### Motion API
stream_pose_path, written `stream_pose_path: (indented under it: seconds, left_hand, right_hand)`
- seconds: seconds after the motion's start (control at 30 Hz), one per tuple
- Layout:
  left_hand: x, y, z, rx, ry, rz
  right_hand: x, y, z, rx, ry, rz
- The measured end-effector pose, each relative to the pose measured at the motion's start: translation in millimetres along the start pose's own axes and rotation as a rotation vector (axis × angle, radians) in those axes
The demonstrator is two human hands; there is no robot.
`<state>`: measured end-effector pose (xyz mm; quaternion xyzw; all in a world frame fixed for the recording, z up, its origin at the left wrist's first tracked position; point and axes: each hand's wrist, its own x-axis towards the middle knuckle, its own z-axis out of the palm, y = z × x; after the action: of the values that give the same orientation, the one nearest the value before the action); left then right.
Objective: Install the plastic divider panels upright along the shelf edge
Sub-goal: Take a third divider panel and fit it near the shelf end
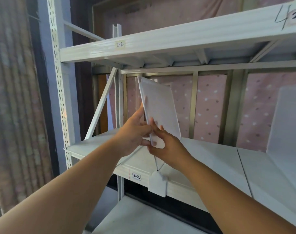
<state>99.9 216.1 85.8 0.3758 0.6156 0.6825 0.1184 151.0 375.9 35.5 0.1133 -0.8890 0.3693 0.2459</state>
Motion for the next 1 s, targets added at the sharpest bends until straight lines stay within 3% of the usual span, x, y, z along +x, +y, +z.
stream_pose_path:
  seconds: [0.63,1.0]
  left_hand:
    - [6,-9,16,0.213,0.006,0.026]
    - [7,21,19,0.324,0.022,-0.014]
  right_hand:
    - [-16,12,13,0.048,0.099,0.009]
    - [-11,-1,7,0.067,0.134,-0.025]
